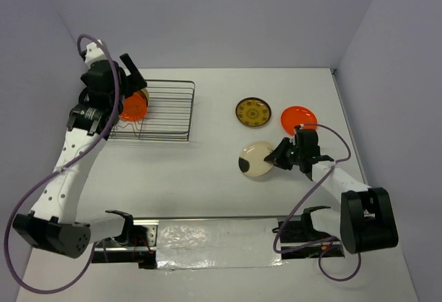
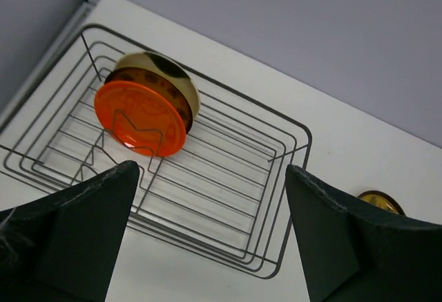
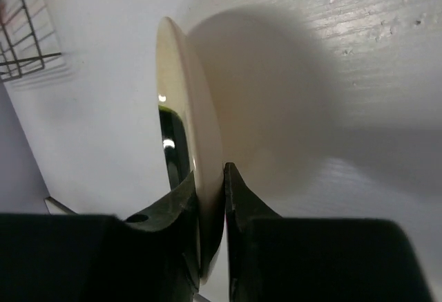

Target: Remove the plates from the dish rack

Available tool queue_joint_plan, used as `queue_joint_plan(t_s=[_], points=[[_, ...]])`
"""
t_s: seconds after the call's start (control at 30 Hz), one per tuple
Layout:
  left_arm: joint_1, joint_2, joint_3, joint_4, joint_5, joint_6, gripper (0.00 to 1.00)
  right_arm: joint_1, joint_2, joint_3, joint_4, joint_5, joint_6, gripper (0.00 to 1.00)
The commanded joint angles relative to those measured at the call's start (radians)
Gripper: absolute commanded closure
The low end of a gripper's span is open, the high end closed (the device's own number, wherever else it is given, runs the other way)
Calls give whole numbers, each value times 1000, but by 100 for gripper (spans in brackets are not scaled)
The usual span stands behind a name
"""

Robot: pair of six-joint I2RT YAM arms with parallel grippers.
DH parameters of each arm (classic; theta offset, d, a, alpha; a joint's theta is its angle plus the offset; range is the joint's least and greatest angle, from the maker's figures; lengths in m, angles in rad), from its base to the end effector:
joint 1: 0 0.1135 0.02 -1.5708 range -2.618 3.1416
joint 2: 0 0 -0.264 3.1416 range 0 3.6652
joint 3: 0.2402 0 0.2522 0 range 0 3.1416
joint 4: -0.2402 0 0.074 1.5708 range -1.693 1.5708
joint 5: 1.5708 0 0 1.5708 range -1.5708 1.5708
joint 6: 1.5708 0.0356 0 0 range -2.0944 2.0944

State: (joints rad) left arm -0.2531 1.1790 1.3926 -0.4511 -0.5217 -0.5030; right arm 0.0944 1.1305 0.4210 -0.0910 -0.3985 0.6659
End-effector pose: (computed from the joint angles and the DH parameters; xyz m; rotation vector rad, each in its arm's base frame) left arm 0.2443 -0.0449 0.4434 -0.5790 1.6798 -0.0736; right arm 0.2046 0.0332 0.1616 0.4968 2.4005 0.8257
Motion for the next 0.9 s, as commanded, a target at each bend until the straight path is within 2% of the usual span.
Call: queue_joint_plan(t_s=[0.0, 0.07, 0.13, 0.17, 0.23, 0.27, 0.33, 0.4, 0.5, 0.57, 0.67, 0.87], points=[[104, 93, 43, -113, 247, -178, 0, 36, 90, 54, 142, 30, -2, 77], [185, 151, 69, -115, 308, -195, 1, 71, 142, 84, 93, 78, -18, 56], [234, 210, 115, -135, 327, -213, 0, 102, 207, 146, -40, 153, -26, 41], [247, 231, 134, -147, 327, -219, 1, 119, 224, 171, -99, 281, -32, 40], [250, 280, 172, -196, 312, -241, 1, 187, 253, 257, -261, 453, -23, 22], [285, 294, 201, -210, 290, -264, 1, 209, 261, 307, -307, 575, -23, 22], [296, 317, 213, -228, 273, -299, 0, 269, 282, 366, -461, 694, 6, 15], [311, 324, 194, -219, 252, -360, 1, 303, 270, 421, -571, 839, 53, 14], [328, 330, 135, -190, 250, -446, 1, 326, 143, 427, -627, 917, 93, 14], [331, 338, 100, -164, 238, -501, 0, 329, -6, 417, -628, 917, 83, 14], [341, 367, 69, -108, 245, -560, 1, 330, -177, 385, -560, 815, -9, 14], [357, 514, 161, -98, 246, -617, 2, 334, -293, 326, -489, 636, -77, 14]])
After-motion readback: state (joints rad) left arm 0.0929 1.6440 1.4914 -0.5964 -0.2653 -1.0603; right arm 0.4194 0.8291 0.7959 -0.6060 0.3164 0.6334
